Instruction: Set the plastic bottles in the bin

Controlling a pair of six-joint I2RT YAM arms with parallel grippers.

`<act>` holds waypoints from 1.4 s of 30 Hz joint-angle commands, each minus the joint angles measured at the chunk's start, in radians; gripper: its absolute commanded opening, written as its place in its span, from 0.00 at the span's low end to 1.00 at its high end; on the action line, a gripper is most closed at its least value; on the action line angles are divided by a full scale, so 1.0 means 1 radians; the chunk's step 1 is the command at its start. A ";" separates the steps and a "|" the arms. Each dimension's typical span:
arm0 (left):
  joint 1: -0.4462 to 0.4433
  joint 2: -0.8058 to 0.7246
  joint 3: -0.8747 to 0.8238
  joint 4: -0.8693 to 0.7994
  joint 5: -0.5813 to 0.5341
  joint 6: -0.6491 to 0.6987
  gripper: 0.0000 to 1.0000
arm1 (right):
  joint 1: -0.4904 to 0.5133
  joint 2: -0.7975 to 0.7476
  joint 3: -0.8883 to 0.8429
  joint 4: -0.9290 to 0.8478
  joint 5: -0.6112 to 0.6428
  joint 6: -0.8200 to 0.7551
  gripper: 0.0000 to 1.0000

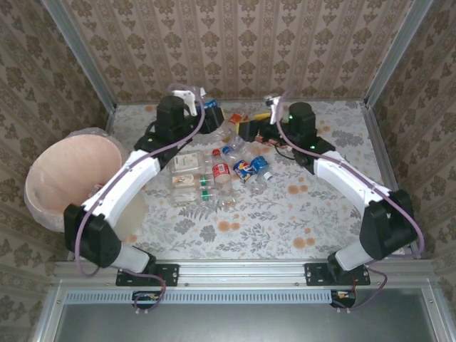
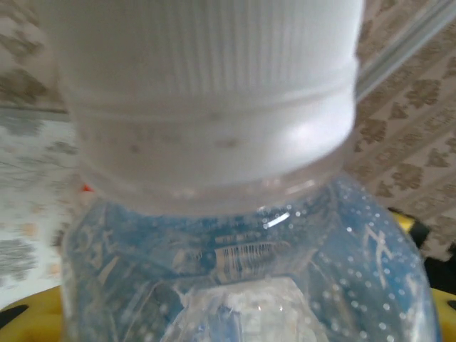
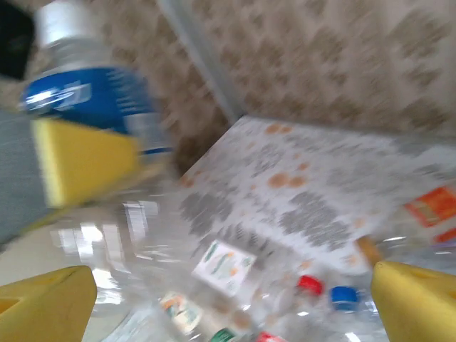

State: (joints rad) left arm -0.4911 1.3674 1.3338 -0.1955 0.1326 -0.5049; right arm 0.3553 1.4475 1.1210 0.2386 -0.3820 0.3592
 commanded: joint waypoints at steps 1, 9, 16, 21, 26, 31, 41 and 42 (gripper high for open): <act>0.028 -0.102 0.080 -0.276 -0.227 0.118 0.53 | -0.016 -0.045 -0.073 0.038 0.173 0.003 1.00; 0.164 -0.304 0.203 -0.632 -0.443 0.209 0.52 | -0.016 -0.122 -0.187 0.023 0.329 0.016 1.00; 0.251 -0.329 0.361 -0.842 -0.697 0.300 0.51 | -0.016 -0.113 -0.173 -0.015 0.353 0.003 1.00; 0.409 -0.289 0.390 -0.953 -0.798 0.333 0.51 | -0.016 -0.106 -0.166 -0.026 0.356 -0.003 1.00; 0.608 -0.235 0.372 -1.010 -0.649 0.338 0.51 | -0.016 -0.105 -0.156 -0.056 0.365 -0.015 1.00; 0.764 -0.198 0.296 -1.022 -0.518 0.336 0.51 | -0.016 -0.105 -0.139 -0.090 0.373 -0.038 1.00; 0.887 -0.193 0.107 -0.992 -0.393 0.326 0.56 | -0.015 -0.099 -0.091 -0.147 0.372 -0.080 1.00; 0.887 -0.190 0.102 -0.991 -0.399 0.323 0.57 | -0.016 -0.098 -0.089 -0.149 0.373 -0.080 1.00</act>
State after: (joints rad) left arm 0.3889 1.1790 1.4471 -1.1824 -0.2893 -0.1860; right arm 0.3363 1.3602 0.9981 0.1223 -0.0296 0.3084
